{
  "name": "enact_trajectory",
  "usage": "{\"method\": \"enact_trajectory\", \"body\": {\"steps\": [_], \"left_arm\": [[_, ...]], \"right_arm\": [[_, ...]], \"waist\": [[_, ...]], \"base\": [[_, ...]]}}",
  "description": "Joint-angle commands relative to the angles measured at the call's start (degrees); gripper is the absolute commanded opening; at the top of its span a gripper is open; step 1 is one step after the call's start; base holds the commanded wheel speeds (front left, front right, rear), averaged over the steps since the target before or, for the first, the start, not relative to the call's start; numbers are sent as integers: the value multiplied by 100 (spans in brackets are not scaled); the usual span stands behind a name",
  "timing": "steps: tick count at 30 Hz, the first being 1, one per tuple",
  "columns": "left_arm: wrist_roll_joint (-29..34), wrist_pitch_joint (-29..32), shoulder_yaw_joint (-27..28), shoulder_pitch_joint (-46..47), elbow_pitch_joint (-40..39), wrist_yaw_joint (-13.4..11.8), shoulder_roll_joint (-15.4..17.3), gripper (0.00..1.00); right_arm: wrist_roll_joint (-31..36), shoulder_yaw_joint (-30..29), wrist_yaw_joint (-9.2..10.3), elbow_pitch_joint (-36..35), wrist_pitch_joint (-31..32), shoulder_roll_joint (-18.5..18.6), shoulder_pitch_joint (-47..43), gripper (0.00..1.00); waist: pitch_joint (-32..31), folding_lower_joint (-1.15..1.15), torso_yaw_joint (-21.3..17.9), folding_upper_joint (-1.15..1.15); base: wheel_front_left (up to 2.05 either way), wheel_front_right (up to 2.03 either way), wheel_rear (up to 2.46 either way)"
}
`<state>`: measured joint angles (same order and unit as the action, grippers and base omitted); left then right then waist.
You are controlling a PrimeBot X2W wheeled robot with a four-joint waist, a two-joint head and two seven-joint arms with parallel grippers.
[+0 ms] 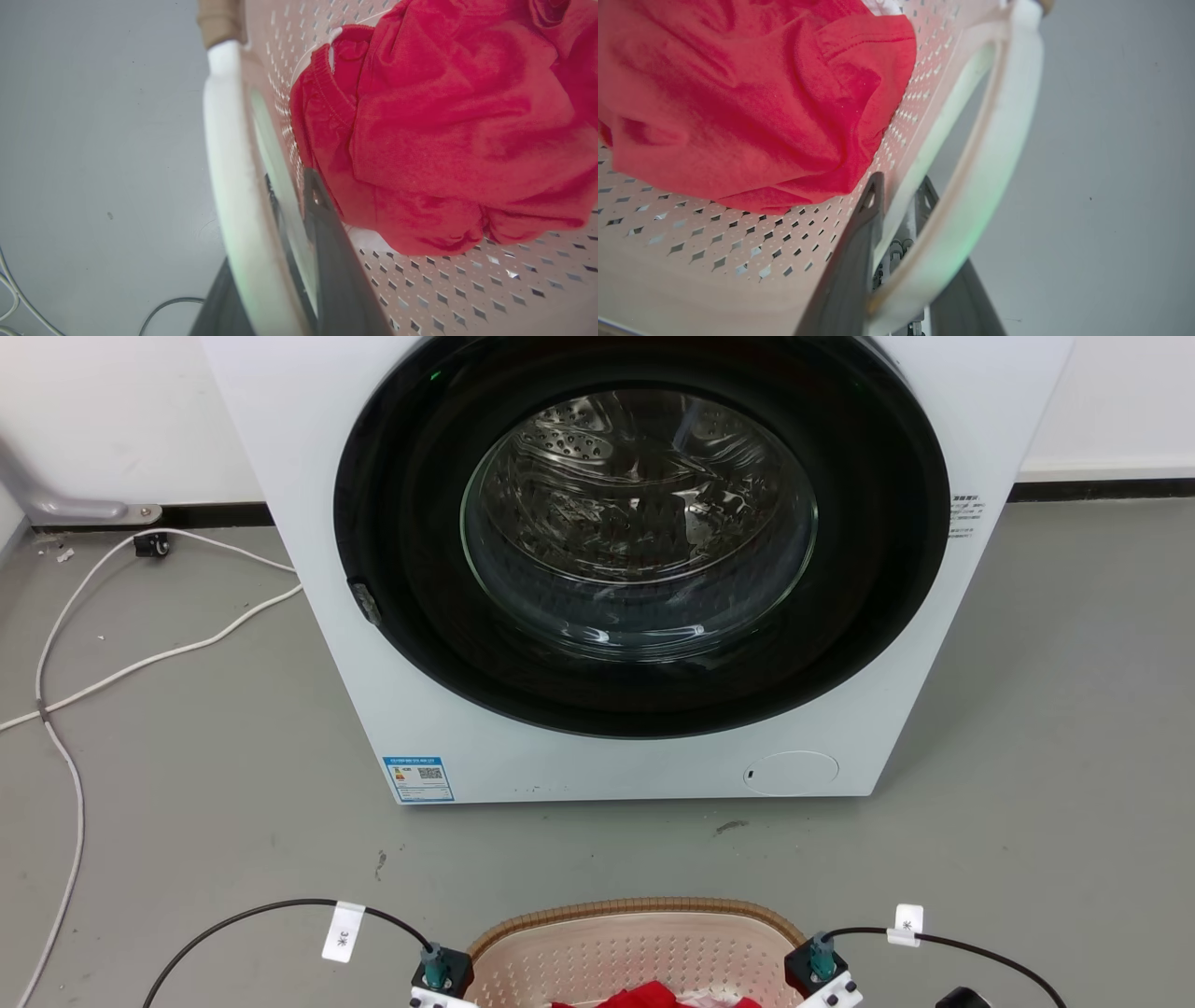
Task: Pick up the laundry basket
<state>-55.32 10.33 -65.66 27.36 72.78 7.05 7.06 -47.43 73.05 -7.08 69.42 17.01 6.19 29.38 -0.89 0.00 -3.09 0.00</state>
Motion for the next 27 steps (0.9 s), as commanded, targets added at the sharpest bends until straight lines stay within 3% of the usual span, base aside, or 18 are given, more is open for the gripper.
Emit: {"method": "enact_trajectory", "body": {"steps": [1, 27], "left_arm": [[15, -45, -70, 83, -50, 69, -59, 0], [-188, -115, -326, 106, -35, 70, -26, 0]], "right_arm": [[61, 62, -75, -53, -35, -82, -8, 0], [102, 62, -76, -71, -69, -115, -51, 0]], "waist": [[-1, 0, -1, 0], [-9, 0, -29, 0]], "base": [[0, 0, 0], [0, 0, 0]]}}
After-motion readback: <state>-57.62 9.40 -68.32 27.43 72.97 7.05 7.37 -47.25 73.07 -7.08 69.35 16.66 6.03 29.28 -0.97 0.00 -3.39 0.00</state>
